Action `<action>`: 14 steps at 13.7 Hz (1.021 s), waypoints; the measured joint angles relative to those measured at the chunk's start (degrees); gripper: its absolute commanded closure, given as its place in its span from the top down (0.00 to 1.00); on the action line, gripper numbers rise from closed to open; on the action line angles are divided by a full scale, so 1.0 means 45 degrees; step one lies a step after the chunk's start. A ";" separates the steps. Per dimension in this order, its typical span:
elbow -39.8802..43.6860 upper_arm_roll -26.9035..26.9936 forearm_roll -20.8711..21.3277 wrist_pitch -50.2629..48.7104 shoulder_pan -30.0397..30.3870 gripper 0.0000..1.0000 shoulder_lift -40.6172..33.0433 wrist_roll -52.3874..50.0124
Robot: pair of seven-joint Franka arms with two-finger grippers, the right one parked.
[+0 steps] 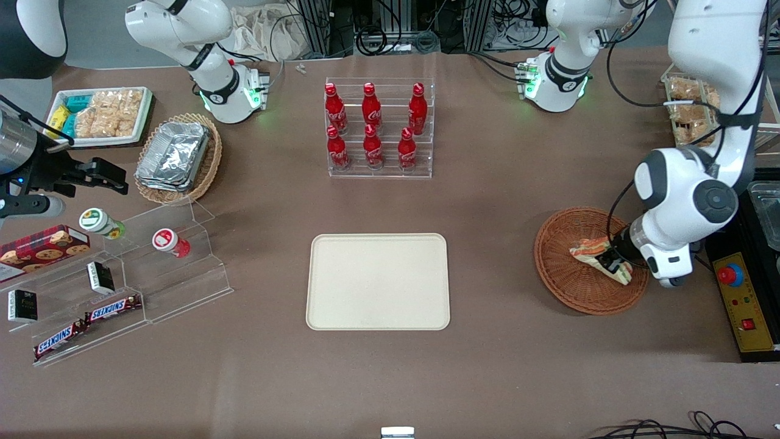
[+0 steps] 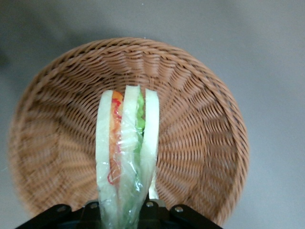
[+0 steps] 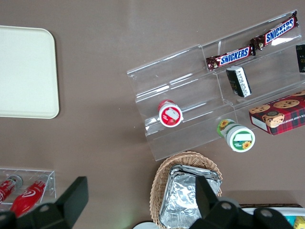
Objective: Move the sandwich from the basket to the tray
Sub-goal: 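Lift the sandwich and carry it with the left gripper to the tray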
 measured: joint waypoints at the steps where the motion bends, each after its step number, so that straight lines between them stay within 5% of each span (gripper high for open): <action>1: 0.0540 -0.0175 0.0000 -0.1146 -0.0011 0.00 -0.0288 0.0361; 6: 0.3013 -0.2285 -0.0032 -0.4783 -0.0107 0.00 -0.0613 0.2031; 10: 0.3486 -0.4665 -0.0018 -0.4326 -0.0604 0.00 0.0125 0.2185; 14: 0.4037 -0.4921 0.0413 -0.2010 -0.2398 0.00 0.2076 0.2680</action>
